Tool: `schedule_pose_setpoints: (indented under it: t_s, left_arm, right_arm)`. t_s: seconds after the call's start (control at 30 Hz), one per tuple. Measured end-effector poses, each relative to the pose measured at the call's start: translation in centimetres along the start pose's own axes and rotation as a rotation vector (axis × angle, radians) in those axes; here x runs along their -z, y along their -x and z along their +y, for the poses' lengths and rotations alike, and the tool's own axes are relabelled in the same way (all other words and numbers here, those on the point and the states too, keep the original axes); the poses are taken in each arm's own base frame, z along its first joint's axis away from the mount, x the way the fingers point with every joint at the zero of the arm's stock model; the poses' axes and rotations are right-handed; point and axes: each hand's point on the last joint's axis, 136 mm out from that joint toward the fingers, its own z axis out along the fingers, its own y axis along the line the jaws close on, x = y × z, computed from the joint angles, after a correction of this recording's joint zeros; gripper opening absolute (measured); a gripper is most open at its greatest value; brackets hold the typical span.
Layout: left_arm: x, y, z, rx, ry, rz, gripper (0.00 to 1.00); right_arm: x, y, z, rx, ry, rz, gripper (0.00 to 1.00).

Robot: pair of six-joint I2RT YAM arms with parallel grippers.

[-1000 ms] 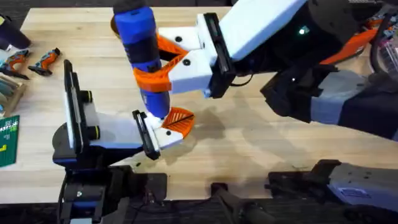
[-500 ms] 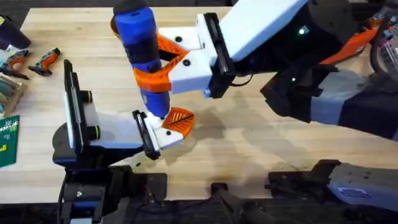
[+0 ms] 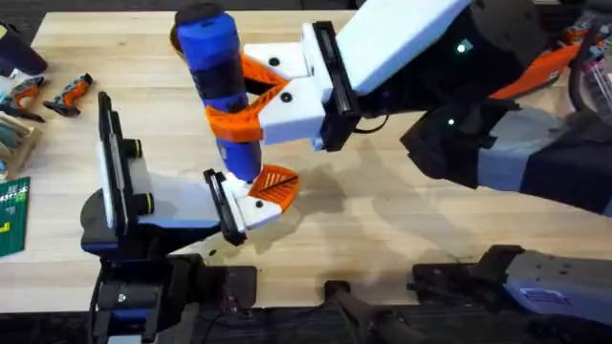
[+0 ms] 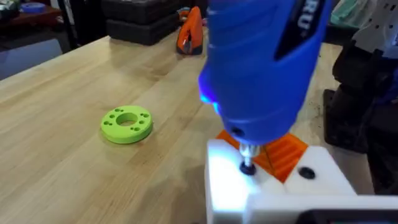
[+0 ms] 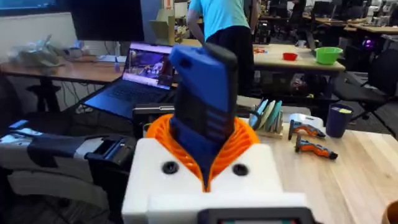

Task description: Pick up the gripper from the table and insert it into the empty holder that is missing its gripper. Then pick up a screw, insert it into the mounting hole, and use the screwdriver to tighten it. Finally, clean up the table by picking up the vegetable and placing it into the bucket.

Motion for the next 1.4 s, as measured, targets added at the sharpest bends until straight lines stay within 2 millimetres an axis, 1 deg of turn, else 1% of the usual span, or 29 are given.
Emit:
schedule_pose_setpoints:
  t_s: [1.13,1.3,1.4]
  left_arm:
    - [0.0,0.0,0.0,0.0,0.0,0.0,0.006]
    - [0.0,0.0,0.0,0.0,0.0,0.0,0.006]
    - [0.0,0.0,0.0,0.0,0.0,0.0,0.006]
  right_arm:
    - [0.0,-0.1,0.0,-0.003,-0.001,0.004,0.026]
    - [0.0,1.4,0.4,0.074,0.013,-0.049,0.026]
    - [0.1,1.6,0.3,0.063,0.011,-0.044,0.026]
